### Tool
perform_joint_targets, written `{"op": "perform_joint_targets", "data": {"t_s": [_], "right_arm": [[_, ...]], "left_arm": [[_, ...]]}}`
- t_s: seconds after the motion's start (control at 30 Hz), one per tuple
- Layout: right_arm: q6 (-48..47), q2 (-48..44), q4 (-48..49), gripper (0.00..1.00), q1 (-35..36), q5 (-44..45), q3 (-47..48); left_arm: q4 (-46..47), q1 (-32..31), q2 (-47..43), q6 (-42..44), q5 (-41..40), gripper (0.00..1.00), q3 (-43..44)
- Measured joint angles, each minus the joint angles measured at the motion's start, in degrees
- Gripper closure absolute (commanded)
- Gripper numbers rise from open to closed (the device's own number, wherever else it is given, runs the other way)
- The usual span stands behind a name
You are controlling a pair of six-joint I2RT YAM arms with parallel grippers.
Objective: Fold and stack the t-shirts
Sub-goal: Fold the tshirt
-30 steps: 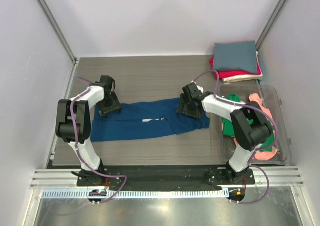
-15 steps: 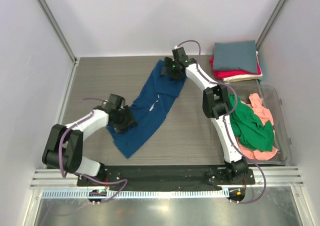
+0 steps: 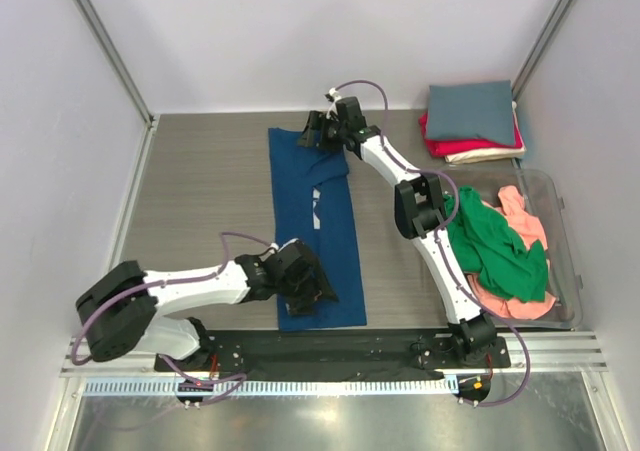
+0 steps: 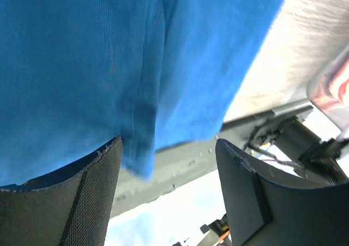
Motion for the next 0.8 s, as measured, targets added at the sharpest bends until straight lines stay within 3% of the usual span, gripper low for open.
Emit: {"op": "perform_joint_targets", "data": {"t_s": [0.27,0.5,0.8], "right_arm": [[0.39,-1.05,3.50,0.17,0.26,4.59,-2.82],[6.43,-1.60,4.02,0.17,-0.59,11.72,-3.39],[8.39,-1.70,4.09,0.09,-4.66,8.35,-1.64]], "left_arm": [[-15.43,-3.61,-17.38,-0.57,-8.85,0.29,4.22],[-30.86,-3.76,-20.02,4.76,-17.66,0.29,15.30],[-39.19,-3.76,-26.29,8.11,-24.46,0.29,16.57]]}}
